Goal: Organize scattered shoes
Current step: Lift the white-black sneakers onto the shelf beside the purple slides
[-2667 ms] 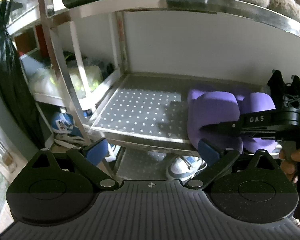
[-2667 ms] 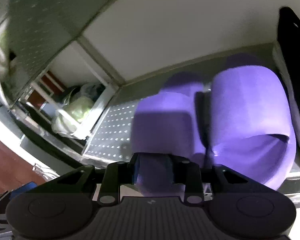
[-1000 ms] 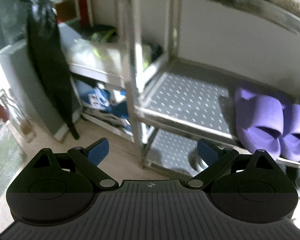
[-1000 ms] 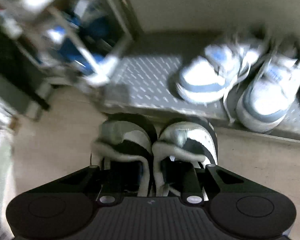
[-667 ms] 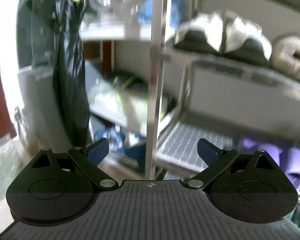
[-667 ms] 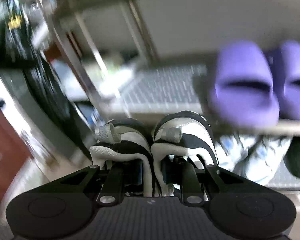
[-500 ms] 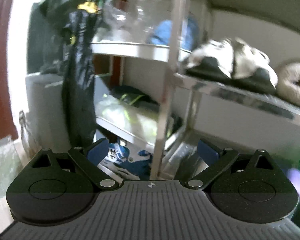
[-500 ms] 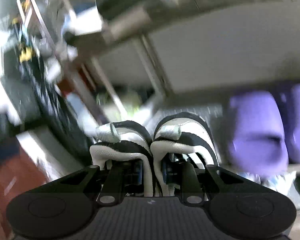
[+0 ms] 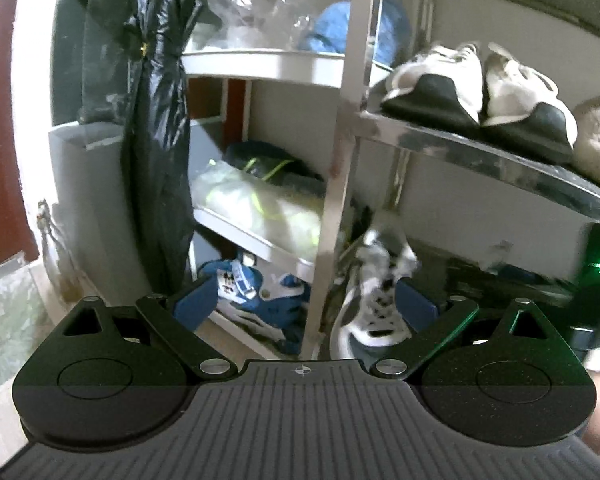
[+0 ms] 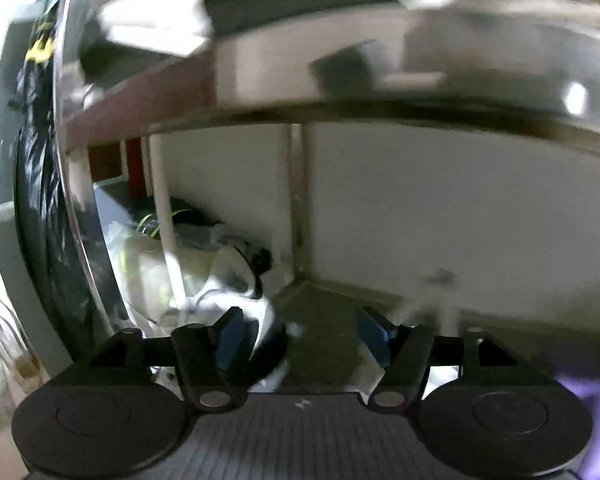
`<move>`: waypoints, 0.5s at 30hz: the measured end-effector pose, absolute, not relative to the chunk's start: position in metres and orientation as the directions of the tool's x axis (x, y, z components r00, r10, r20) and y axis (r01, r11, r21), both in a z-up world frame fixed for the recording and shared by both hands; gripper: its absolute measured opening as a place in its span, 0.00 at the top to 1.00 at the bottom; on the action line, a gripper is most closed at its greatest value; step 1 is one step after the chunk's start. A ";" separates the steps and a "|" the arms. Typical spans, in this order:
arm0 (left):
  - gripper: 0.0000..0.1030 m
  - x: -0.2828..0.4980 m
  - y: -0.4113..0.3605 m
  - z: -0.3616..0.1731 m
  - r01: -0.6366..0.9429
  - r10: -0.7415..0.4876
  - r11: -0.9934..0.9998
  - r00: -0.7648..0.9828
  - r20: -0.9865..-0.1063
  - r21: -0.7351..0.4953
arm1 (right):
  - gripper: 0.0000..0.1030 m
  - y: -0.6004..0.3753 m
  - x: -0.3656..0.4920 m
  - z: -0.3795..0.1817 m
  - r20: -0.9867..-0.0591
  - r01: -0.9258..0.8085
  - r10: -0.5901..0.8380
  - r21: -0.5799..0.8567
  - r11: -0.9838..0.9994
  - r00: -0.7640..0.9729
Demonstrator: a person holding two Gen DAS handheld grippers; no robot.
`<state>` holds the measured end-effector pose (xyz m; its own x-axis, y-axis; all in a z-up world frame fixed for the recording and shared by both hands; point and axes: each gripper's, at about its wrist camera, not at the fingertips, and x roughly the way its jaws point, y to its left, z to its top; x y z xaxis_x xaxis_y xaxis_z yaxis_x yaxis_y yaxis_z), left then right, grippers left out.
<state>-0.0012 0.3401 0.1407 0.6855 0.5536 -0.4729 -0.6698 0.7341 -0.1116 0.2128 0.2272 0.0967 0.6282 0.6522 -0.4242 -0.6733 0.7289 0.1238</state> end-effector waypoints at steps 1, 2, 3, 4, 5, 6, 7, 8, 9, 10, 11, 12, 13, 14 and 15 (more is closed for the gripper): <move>0.04 0.000 0.339 0.140 -0.667 0.549 0.737 0.685 -0.479 -0.109 | 0.32 0.219 0.210 0.095 -0.446 -0.667 0.654 0.155 0.729 0.611; 0.04 0.001 0.336 0.139 -0.659 0.539 0.745 0.687 -0.488 -0.104 | 0.29 0.212 0.208 0.093 -0.467 -0.659 0.655 0.186 0.729 0.594; 0.04 0.003 0.334 0.137 -0.651 0.529 0.753 0.688 -0.497 -0.099 | 0.29 0.204 0.205 0.091 -0.487 -0.649 0.657 0.216 0.729 0.576; 0.04 0.005 0.331 0.136 -0.643 0.520 0.760 0.689 -0.505 -0.095 | 0.29 0.196 0.202 0.089 -0.506 -0.639 0.659 0.246 0.729 0.556; 0.04 0.006 0.330 0.136 -0.638 0.515 0.764 0.690 -0.509 -0.091 | 0.29 0.188 0.200 0.087 -0.525 -0.627 0.661 0.276 0.728 0.537; 0.04 0.008 0.327 0.135 -0.633 0.510 0.769 0.691 -0.513 -0.087 | 0.29 0.180 0.197 0.085 -0.542 -0.615 0.663 0.305 0.727 0.516; 0.04 0.010 0.325 0.134 -0.627 0.504 0.774 0.692 -0.517 -0.084 | 0.29 0.172 0.194 0.084 -0.559 -0.600 0.666 0.334 0.727 0.494; 0.04 0.012 0.323 0.133 -0.622 0.499 0.779 0.693 -0.521 -0.080 | 0.29 0.165 0.192 0.082 -0.575 -0.585 0.668 0.362 0.726 0.472; 0.04 0.013 0.320 0.132 -0.617 0.494 0.783 0.693 -0.525 -0.077 | 0.29 0.157 0.189 0.080 -0.590 -0.569 0.671 0.389 0.724 0.450; 0.04 0.015 0.319 0.131 -0.616 0.492 0.784 0.692 -0.528 -0.078 | 0.29 0.158 0.190 0.072 -0.615 -0.538 0.672 0.430 0.725 0.414; 0.04 0.016 0.319 0.130 -0.617 0.492 0.783 0.690 -0.531 -0.077 | 0.29 0.160 0.191 0.063 -0.623 -0.504 0.683 0.479 0.718 0.381; 0.04 0.016 0.319 0.130 -0.619 0.493 0.782 0.688 -0.532 -0.076 | 0.30 0.162 0.193 0.055 -0.629 -0.468 0.695 0.526 0.710 0.349; 0.04 0.017 0.319 0.129 -0.622 0.494 0.779 0.685 -0.536 -0.076 | 0.33 0.166 0.192 0.051 -0.626 -0.463 0.696 0.530 0.710 0.351; 0.04 0.018 0.320 0.128 -0.625 0.495 0.777 0.681 -0.540 -0.075 | 0.37 0.170 0.191 0.048 -0.623 -0.458 0.698 0.535 0.710 0.354; 0.04 0.019 0.320 0.127 -0.627 0.495 0.775 0.678 -0.544 -0.075 | 0.35 0.177 0.193 0.048 -0.629 -0.462 0.686 0.517 0.721 0.367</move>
